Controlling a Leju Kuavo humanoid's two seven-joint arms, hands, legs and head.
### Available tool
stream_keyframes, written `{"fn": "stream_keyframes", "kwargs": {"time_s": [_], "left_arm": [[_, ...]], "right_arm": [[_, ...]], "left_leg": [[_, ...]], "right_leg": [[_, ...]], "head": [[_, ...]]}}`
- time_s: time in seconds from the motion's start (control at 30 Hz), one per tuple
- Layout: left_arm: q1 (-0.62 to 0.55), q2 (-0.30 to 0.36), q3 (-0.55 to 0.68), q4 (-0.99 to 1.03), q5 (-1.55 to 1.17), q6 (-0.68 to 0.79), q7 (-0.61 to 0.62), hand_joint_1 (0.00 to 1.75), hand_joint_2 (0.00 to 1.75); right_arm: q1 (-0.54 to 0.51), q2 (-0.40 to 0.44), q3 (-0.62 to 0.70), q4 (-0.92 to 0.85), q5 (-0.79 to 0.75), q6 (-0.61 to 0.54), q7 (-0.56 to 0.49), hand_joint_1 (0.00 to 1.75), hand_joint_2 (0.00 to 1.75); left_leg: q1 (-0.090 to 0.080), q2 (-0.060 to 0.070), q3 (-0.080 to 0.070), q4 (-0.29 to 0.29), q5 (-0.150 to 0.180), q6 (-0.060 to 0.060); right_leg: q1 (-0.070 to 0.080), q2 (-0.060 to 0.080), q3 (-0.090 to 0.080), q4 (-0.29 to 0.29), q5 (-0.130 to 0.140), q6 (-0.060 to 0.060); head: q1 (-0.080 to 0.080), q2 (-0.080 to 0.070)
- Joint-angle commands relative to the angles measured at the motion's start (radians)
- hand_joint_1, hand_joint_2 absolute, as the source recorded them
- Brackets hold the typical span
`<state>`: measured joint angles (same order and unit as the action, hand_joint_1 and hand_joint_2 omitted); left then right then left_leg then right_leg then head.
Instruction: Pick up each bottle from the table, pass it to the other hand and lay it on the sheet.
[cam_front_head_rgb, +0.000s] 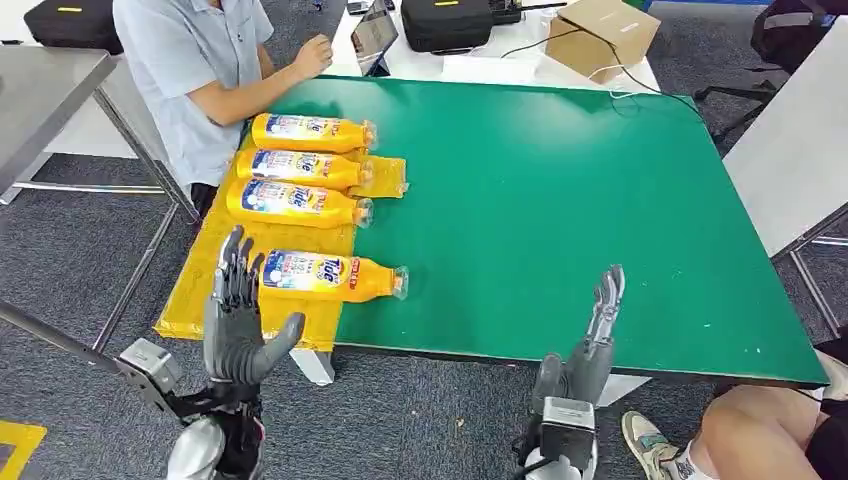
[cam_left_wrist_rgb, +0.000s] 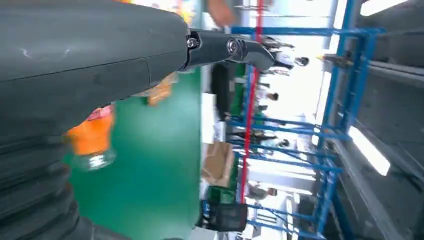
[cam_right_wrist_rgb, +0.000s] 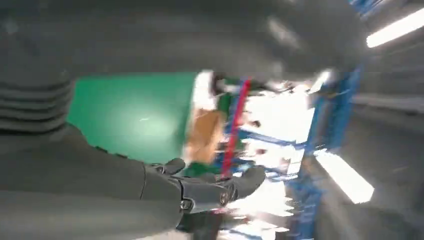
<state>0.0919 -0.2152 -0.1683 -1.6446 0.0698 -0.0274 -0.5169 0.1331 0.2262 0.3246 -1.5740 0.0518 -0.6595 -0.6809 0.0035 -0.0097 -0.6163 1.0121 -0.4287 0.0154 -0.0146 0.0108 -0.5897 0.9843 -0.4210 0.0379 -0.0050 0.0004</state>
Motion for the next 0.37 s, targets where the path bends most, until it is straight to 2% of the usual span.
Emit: {"fn": "stream_keyframes", "kwargs": {"time_s": [0.03, 0.07, 0.3, 0.37], "left_arm": [[0.083, -0.011, -0.007, -0.039, -0.040, 0.061, 0.003, 0.00, 1.75], [0.088, -0.008, -0.003, -0.053, -0.125, 0.119, 0.013, 0.00, 1.75], [0.092, -0.007, 0.000, -0.053, -0.124, 0.119, 0.013, 0.00, 1.75], [0.107, -0.019, 0.025, -0.045, -0.141, 0.149, 0.033, 0.00, 1.75]], "right_arm": [[0.049, -0.020, -0.063, 0.030, -0.006, 0.165, 0.007, 0.00, 1.75], [0.050, -0.014, -0.069, 0.021, 0.019, 0.171, -0.011, 0.00, 1.75], [0.047, -0.012, -0.072, 0.020, 0.020, 0.174, -0.010, 0.00, 1.75], [0.038, -0.005, -0.077, 0.027, 0.013, 0.226, -0.017, 0.00, 1.75]], "left_leg": [[0.001, 0.000, 0.004, -0.001, -0.001, -0.001], [0.001, 0.001, 0.003, -0.001, -0.001, -0.001], [0.001, 0.000, 0.003, -0.001, 0.001, 0.000], [0.001, 0.000, 0.004, -0.001, 0.000, 0.000]], "right_leg": [[0.001, -0.001, 0.005, -0.001, -0.001, -0.001], [0.001, 0.000, 0.003, -0.001, -0.001, -0.001], [0.001, -0.001, 0.003, -0.001, 0.000, -0.001], [0.001, -0.001, 0.005, -0.001, -0.001, -0.001]], "head": [[0.000, 0.000], [0.000, 0.000], [0.000, 0.000], [0.000, 0.000]]}}
